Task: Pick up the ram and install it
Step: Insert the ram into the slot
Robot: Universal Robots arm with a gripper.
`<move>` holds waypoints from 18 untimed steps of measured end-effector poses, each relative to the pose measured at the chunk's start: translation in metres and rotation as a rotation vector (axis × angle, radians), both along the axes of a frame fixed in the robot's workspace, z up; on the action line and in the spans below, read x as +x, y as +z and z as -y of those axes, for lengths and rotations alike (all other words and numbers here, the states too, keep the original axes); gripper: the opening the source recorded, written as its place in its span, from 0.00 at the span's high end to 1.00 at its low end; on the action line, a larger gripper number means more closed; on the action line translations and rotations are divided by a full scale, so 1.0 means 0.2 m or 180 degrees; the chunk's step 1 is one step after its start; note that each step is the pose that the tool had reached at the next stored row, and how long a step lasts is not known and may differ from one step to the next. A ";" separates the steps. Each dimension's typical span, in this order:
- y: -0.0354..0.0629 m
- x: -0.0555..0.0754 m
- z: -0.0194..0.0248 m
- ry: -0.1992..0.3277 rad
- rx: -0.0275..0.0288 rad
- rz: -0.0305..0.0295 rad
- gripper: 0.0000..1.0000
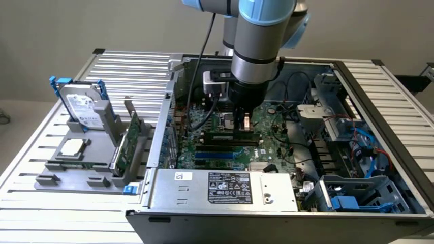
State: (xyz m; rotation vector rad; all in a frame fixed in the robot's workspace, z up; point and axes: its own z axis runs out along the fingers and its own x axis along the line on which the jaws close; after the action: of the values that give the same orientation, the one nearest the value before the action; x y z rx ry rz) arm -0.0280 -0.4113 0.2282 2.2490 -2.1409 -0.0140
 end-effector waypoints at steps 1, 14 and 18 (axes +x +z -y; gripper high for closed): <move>-0.002 0.00 0.000 0.0001 0.0000 0.0000 0.86; -0.014 0.00 0.000 0.0007 0.0000 0.0000 0.86; -0.015 0.00 0.000 0.0008 0.0000 0.0000 0.86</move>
State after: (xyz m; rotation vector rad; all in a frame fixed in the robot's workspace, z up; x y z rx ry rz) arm -0.0280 -0.4112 0.2252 2.2517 -2.1380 -0.0139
